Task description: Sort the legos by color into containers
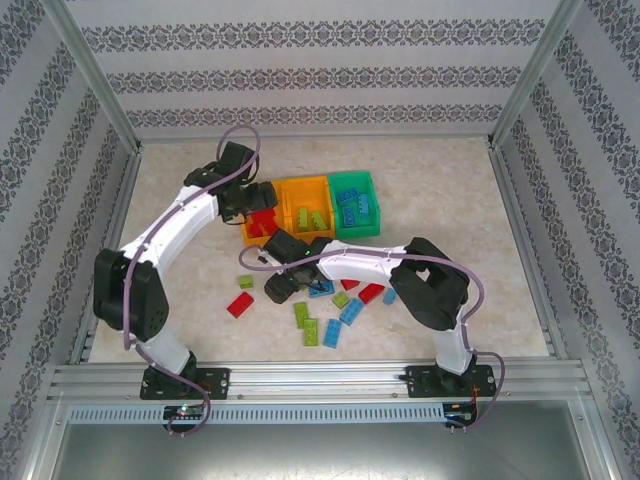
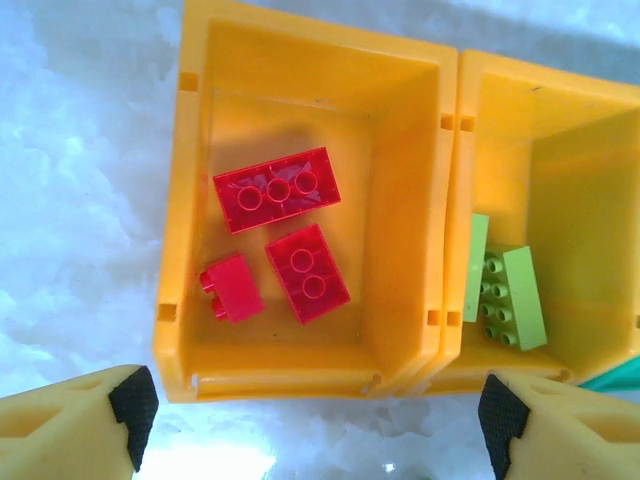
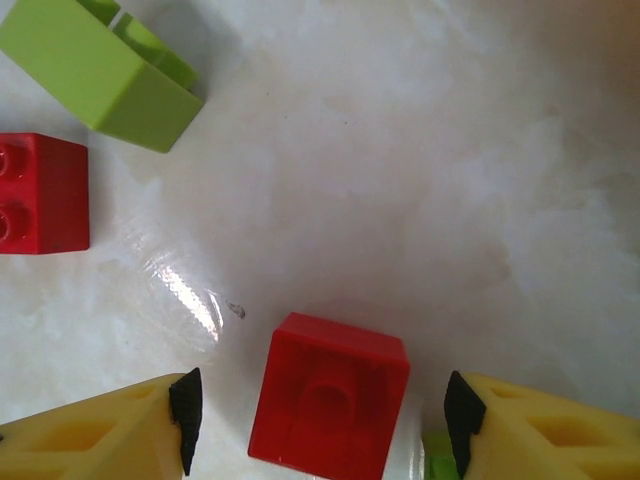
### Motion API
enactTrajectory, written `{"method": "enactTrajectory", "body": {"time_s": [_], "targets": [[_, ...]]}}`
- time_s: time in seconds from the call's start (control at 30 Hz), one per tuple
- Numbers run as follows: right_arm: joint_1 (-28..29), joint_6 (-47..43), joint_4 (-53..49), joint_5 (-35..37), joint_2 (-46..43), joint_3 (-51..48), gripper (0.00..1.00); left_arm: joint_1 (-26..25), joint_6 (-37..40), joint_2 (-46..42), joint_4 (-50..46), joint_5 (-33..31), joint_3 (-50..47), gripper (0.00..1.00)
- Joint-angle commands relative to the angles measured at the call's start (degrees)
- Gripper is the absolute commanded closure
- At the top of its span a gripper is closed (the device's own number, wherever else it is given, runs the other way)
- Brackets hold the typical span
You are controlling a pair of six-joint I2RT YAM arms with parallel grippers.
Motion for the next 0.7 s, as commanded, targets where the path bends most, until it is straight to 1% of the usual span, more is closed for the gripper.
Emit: {"method": "enactTrajectory", "body": {"time_s": [0.0,0.13,0.37,0.5,0.67], "targets": [[1.12,-0.44,-2.44,1.0,1.78,2.51,0.37,1.16,-1.4,-3.37,-0.09,-2.23,-3.57,0.12],[1.48,-0.58,-3.86,1.24,3.1,3.36,0.49,1.75,-1.68,-7.02,-0.76,-2.94,-7.06,0.12],[1.47,0.3,-3.44,2.17,1.74,3.21,0.66,3.12,-1.43,-13.15,-2.44,-4.03,-13.45,0.09],[0.67,1.21,-0.53,-0.07,-1.4,3.0,0.69,3.26,-1.69,-16.95,-3.64,-5.16,-16.56,0.09],[-3.55,4.73,4.49,-4.59,-4.47,4.61,0.7,3.28,-2.21,-20.61,-5.42,-4.82,-20.35,0.09]]}}
